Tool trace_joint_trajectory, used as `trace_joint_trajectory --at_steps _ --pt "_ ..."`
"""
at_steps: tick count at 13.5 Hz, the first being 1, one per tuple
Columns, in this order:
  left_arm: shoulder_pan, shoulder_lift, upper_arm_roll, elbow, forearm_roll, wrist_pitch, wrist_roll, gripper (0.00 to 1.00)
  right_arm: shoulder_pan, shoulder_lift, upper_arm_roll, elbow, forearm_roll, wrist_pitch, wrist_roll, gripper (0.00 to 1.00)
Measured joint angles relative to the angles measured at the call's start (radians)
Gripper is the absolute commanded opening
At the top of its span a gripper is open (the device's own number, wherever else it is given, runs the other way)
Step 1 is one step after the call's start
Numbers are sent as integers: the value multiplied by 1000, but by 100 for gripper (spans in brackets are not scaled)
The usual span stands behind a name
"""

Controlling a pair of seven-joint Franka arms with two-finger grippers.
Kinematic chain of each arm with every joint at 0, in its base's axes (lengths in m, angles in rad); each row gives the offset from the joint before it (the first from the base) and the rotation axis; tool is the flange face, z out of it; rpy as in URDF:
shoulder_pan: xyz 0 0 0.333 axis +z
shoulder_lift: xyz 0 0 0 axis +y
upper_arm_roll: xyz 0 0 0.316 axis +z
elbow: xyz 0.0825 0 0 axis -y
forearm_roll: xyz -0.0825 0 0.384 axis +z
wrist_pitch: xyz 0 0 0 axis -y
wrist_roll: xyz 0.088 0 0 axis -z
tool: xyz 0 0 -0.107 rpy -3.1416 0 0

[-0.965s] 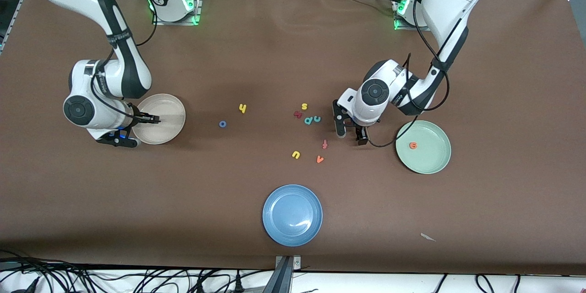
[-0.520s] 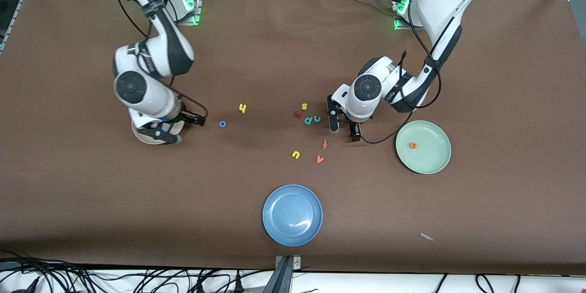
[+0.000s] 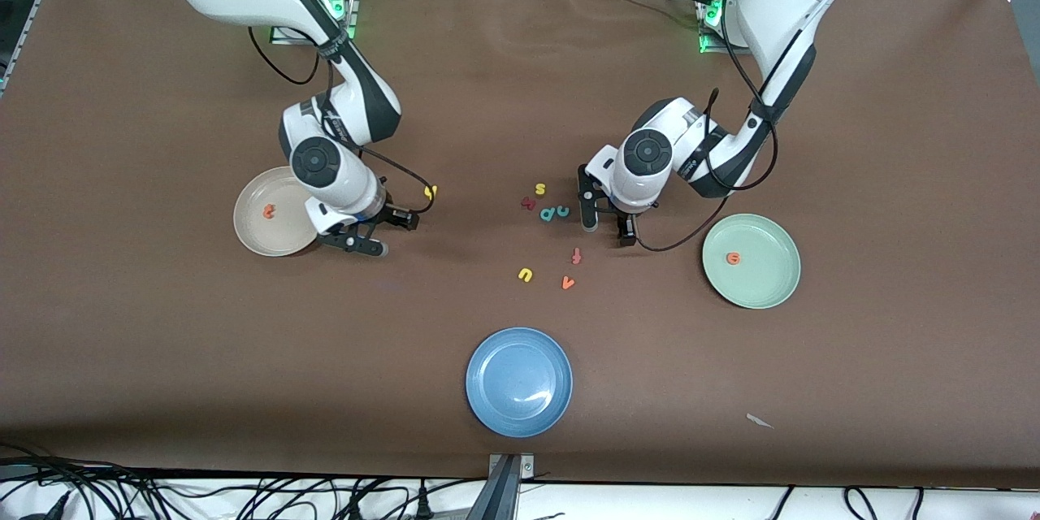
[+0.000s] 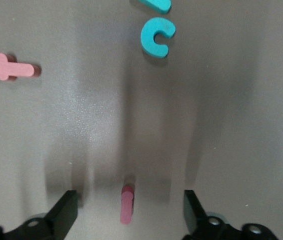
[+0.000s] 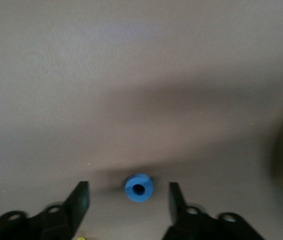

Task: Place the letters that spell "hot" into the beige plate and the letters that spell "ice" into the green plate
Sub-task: 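Grasp the pink piece with the left gripper while the right gripper grasps blue o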

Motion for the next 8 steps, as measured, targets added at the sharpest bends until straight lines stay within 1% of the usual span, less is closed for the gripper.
trace_joint_trajectory --at_steps 1,3,4,8 --pt "0 0 0 -1 20 0 0 33 4 6 0 0 -4 1 -1 59" --pt "0 -1 0 0 36 1 0 6 5 11 0 0 -32 0 -6 58" --pt "0 -2 0 1 37 1 0 0 5 15 -1 0 -42 1 -7 58" --pt "1 -5 -1 2 42 1 -3 0 5 22 -2 0 -46 1 -12 50"
